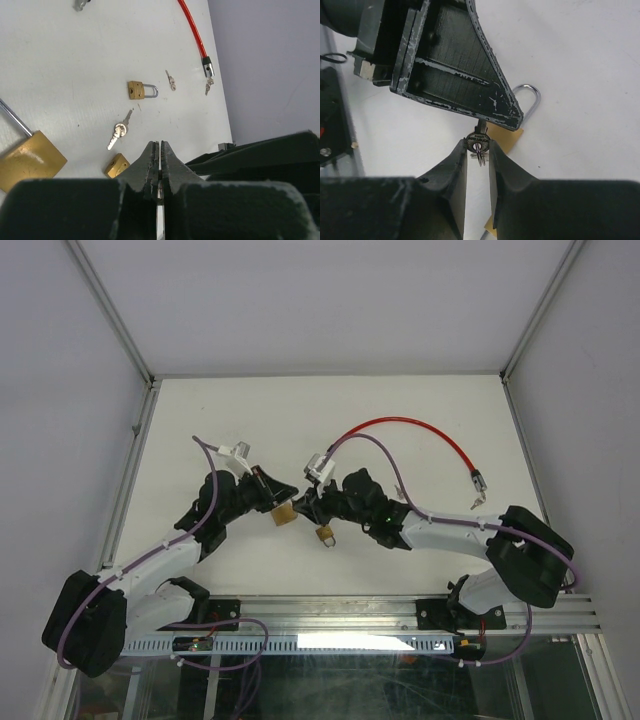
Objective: Unlock with the key
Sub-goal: Pick up the key from the center of the board.
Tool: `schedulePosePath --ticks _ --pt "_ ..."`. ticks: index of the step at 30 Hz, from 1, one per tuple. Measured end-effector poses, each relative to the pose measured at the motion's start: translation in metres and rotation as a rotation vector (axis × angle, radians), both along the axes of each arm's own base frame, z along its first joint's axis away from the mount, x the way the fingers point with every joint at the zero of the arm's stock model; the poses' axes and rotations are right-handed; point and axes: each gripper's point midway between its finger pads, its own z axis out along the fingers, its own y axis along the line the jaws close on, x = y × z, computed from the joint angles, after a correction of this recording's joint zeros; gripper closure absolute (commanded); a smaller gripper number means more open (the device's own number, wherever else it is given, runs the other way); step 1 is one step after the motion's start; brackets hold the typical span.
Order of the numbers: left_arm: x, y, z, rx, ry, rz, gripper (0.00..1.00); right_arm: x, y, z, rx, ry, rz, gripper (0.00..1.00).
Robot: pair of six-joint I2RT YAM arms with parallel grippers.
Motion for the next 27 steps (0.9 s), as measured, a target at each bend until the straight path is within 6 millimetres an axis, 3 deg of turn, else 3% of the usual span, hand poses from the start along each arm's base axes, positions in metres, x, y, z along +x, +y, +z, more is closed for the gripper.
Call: schedulePosePath --ticks 4,11,16,21,27 --pt "0.001 0.003 0.016 0.041 -0.114 -0.019 1.0 0.003 0.001 0.011 0.071 0.051 0.025 0.63" --pt "0.004 0.002 0.054 0.059 -0.345 -0.057 1.0 0.017 -0.014 0.035 0.252 0.144 0.046 0.53" --pt "0.0 -0.003 0.074 0.027 -0.442 -0.091 1.0 0.016 -0.023 0.053 0.388 0.192 0.08 0.49" --pt "-0.007 -0.005 0.089 -0.021 -0.514 -0.116 1.0 0.005 -0.017 0.076 0.509 0.206 0.159 0.48" --pt "-0.012 -0.008 0.101 -0.058 -0.546 -0.136 1.0 0.001 -0.013 0.086 0.575 0.232 0.199 0.53"
